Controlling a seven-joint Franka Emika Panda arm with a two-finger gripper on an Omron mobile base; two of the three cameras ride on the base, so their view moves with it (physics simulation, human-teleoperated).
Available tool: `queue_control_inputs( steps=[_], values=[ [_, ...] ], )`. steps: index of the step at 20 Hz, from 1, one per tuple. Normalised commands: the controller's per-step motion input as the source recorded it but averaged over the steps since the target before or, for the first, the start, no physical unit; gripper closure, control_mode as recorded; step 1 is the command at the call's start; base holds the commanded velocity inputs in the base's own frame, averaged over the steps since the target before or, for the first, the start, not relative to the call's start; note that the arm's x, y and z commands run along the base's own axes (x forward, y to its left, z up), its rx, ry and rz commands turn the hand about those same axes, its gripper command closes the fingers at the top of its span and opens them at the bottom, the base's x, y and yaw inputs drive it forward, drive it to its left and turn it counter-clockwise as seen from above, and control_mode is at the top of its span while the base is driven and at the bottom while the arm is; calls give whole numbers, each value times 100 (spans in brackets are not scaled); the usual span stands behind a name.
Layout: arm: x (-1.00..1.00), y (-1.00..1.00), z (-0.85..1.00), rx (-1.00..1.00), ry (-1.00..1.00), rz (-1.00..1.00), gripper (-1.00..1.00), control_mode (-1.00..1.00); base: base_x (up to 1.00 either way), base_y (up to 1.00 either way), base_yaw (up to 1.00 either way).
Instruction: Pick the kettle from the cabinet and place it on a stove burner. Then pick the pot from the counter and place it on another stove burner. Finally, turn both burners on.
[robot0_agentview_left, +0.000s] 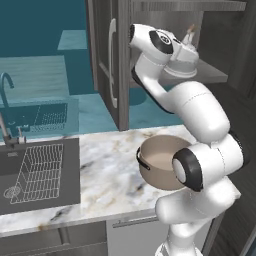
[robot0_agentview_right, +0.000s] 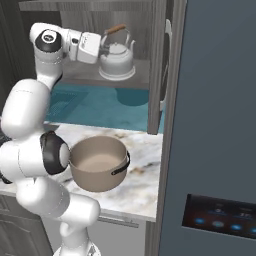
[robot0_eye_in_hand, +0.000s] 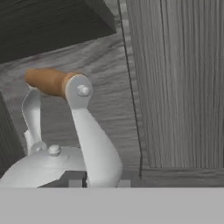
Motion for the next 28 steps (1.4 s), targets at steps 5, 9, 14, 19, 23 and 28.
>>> queue_control_inputs(
  steps=[5, 9, 14, 19, 23, 28],
  values=[
    [-50, -39, -6, 0, -8, 0, 100, -100, 0, 0, 0],
    [-56, -26, -2, 0, -3, 0, 100, -100, 0, 0, 0],
    [-52, -22, 0, 0, 0, 0, 100, -100, 0, 0, 0],
    [-55, -12, 0, 0, 0, 0, 100, -100, 0, 0, 0],
    [-65, -2, 0, 0, 0, 0, 100, -100, 0, 0, 0],
    [-66, 0, 0, 0, 0, 0, 100, -100, 0, 0, 0]
  ],
)
